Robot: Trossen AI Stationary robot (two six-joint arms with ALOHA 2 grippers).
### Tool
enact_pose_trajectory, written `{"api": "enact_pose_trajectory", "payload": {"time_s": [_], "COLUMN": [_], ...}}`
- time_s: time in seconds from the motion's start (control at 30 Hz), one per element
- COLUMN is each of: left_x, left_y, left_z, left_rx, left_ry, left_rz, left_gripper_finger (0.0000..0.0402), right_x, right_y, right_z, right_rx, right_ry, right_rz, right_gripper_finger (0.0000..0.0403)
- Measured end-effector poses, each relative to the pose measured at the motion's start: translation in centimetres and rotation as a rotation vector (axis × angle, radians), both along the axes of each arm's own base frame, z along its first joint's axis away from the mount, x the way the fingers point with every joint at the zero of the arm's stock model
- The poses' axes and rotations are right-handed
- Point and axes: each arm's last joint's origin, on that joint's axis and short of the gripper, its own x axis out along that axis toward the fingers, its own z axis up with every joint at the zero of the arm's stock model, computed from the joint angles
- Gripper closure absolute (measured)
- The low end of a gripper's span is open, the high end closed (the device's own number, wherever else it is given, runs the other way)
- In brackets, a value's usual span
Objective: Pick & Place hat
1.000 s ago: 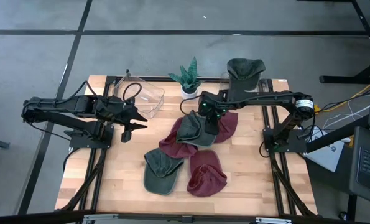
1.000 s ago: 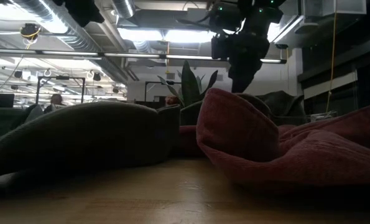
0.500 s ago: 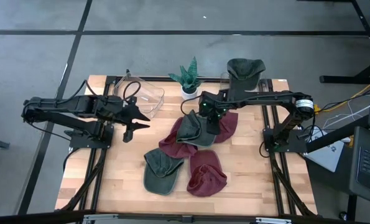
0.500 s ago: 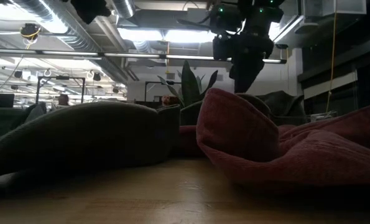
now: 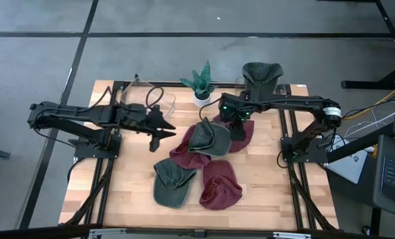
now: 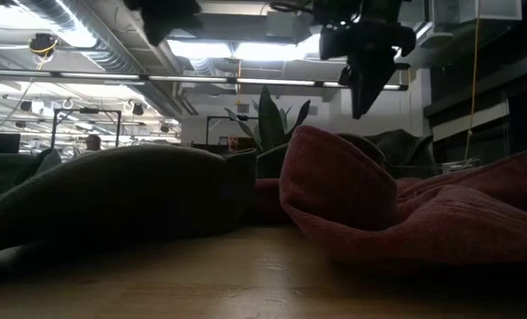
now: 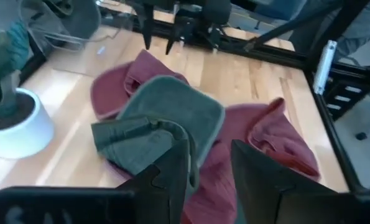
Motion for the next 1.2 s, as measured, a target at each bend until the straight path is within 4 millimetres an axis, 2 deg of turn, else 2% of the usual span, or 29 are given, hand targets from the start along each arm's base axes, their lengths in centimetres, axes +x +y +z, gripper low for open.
{"api": "enact_pose_trajectory", "payload": {"time_s": [0.17, 0.33, 0.5, 0.6, 0.8, 0.93, 1.2], "left_x": [2.0, 4.2, 7.1, 8.5, 9.8, 10.2, 10.8], "left_y": [0.4, 0.3, -1.3, -2.6, -4.7, -5.5, -5.7], "left_z": [-1.4, -5.0, -8.4, -9.8, -12.4, -13.5, -13.3], "left_rx": [0.016, 0.053, 0.038, 0.044, 0.029, 0.039, 0.085], "left_ry": [0.04, 0.229, 0.294, 0.272, 0.301, 0.349, 0.344], "left_rz": [0.034, 0.065, 0.034, 0.038, 0.045, 0.098, 0.184], "left_gripper_finger": [0.0286, 0.0286, 0.0286, 0.0286, 0.0286, 0.0286, 0.0286], "right_x": [-1.2, -2.4, -3.3, -3.7, -4.0, -4.1, -4.1], "right_y": [0.0, -0.4, -0.7, -0.7, -0.7, -0.6, -0.5], "right_z": [1.5, 2.6, 3.6, 4.0, 4.3, 4.4, 4.4], "right_rx": [-0.053, -0.063, -0.085, -0.095, -0.103, -0.111, -0.105], "right_ry": [-0.033, -0.068, -0.102, -0.118, -0.128, -0.13, -0.129], "right_rz": [0.004, -0.016, -0.003, 0.008, 0.024, 0.044, 0.06], "right_gripper_finger": [0.0249, 0.0249, 0.0249, 0.0249, 0.0249, 0.0249, 0.0249]}}
